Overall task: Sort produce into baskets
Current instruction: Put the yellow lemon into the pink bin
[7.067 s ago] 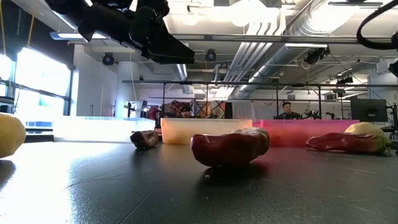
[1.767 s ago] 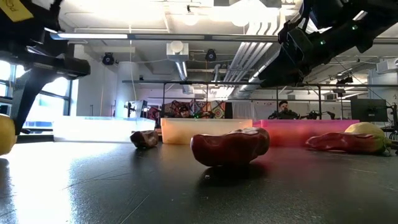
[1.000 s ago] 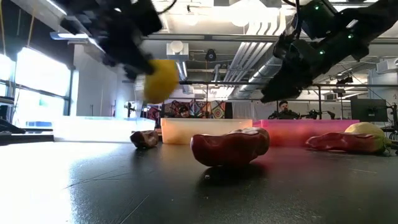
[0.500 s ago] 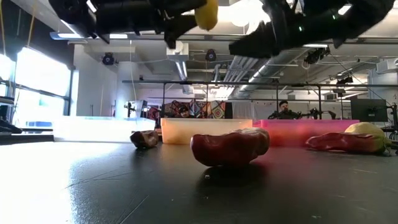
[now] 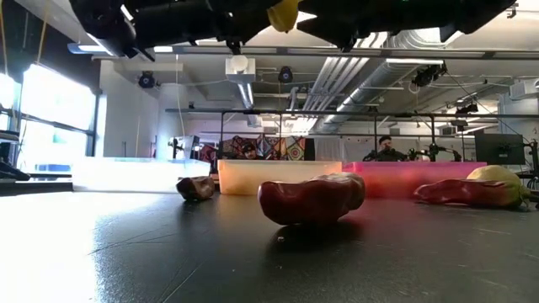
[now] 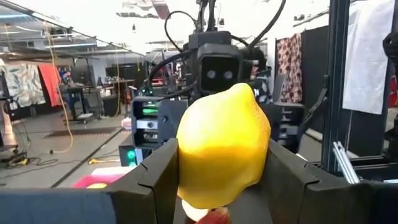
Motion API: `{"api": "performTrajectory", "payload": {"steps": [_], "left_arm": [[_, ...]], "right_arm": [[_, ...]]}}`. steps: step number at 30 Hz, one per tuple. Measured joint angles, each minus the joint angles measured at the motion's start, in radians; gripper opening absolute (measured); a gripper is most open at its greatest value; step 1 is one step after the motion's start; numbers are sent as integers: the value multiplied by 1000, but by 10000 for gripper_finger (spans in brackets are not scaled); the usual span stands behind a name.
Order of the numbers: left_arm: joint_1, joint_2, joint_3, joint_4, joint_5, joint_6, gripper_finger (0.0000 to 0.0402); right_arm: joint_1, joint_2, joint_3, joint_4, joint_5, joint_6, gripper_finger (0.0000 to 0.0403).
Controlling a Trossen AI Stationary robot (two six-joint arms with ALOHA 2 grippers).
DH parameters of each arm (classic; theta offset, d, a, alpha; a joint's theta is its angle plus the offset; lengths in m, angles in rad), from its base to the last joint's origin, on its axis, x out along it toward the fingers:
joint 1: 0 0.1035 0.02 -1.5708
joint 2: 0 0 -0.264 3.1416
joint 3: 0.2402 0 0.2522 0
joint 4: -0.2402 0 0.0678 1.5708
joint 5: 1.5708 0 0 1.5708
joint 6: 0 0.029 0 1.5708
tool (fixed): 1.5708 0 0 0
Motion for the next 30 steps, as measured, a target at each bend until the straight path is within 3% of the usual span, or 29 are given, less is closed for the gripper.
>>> {"api": "performTrajectory", "payload": {"steps": [11, 22, 30], "left_arm": [[-8, 63, 50, -5, 29, -19, 163], [-14, 62, 50, -11, 19, -18, 163], [-14, 61, 49, -13, -2, 12, 174]], "right_arm": [[18, 57, 1, 67, 21, -104, 248], [19, 54, 2, 100, 12, -110, 244], [21, 53, 2, 99, 32, -113, 168]]}}
